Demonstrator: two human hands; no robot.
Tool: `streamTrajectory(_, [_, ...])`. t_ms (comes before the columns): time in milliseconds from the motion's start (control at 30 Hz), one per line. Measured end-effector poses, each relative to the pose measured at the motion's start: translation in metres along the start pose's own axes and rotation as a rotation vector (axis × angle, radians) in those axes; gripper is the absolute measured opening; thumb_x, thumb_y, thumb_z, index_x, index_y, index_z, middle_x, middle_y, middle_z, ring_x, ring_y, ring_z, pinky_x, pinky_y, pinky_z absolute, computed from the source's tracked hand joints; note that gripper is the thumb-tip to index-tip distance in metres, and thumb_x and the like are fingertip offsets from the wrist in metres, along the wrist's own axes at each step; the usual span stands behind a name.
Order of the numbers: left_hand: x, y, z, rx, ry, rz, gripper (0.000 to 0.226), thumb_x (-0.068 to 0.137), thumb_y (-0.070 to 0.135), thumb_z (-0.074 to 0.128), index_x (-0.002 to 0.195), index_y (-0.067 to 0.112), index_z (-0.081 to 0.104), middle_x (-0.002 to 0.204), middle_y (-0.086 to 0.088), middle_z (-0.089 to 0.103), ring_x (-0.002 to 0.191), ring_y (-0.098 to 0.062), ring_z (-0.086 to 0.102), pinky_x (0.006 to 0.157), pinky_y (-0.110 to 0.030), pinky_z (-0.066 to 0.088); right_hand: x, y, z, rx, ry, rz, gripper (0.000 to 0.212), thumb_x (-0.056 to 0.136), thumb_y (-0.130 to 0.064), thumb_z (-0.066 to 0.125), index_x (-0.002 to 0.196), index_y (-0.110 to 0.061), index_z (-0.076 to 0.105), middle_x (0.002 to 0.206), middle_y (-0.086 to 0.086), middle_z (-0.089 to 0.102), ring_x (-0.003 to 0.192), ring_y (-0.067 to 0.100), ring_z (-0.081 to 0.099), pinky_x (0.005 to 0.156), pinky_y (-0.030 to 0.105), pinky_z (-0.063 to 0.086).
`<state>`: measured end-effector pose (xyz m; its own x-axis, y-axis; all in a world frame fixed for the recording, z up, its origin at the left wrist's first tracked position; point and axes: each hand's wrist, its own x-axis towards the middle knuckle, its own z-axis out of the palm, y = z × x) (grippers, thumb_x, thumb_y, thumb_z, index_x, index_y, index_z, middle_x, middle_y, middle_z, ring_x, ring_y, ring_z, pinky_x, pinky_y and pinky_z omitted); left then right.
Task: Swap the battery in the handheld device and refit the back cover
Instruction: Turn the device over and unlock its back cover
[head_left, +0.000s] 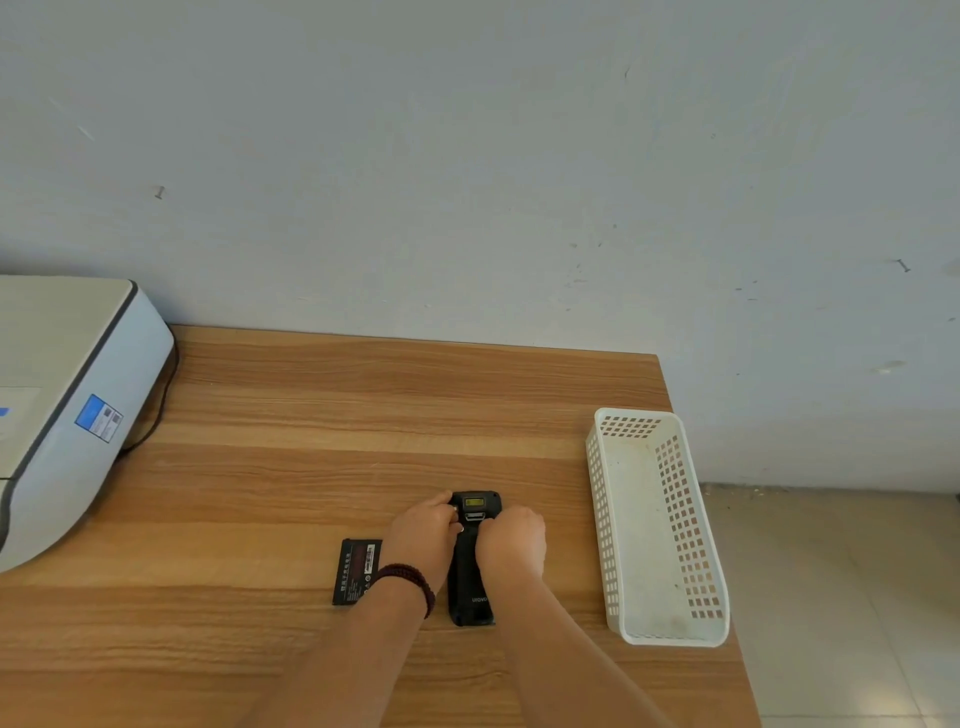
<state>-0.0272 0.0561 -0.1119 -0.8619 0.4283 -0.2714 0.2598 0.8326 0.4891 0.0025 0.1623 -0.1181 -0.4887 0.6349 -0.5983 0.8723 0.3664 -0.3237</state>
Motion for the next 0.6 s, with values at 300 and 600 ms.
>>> streamTrajectory(300, [-0.001,-0.002,0.001,-0.021,0.007,0.022,0.025,0.098,0.021,0.047,0.109,0.013,0.069,0.148,0.007,0.041,0.123,-0.014,0.051,0.104,-0.027,0.038,-0.002,-0.003,0.008,0.036,0.057,0.047,0.019,0.094,-0.021,0.054,0.096,-0.007,0.067,0.102,0.009,0.066,0.084,0.021,0.066,0.072,0.035,0.059])
streamTrajectory(600, [0.004,-0.008,0.003,-0.037,0.015,0.067,0.023,0.097,0.02,0.049,0.104,0.013,0.07,0.147,0.003,0.043,0.128,-0.016,0.046,0.106,-0.028,0.035,0.001,0.012,-0.011,0.015,0.036,-0.277,0.017,0.095,-0.015,0.049,0.099,-0.008,0.065,0.098,0.006,0.059,0.094,0.023,0.062,0.079,0.029,0.05])
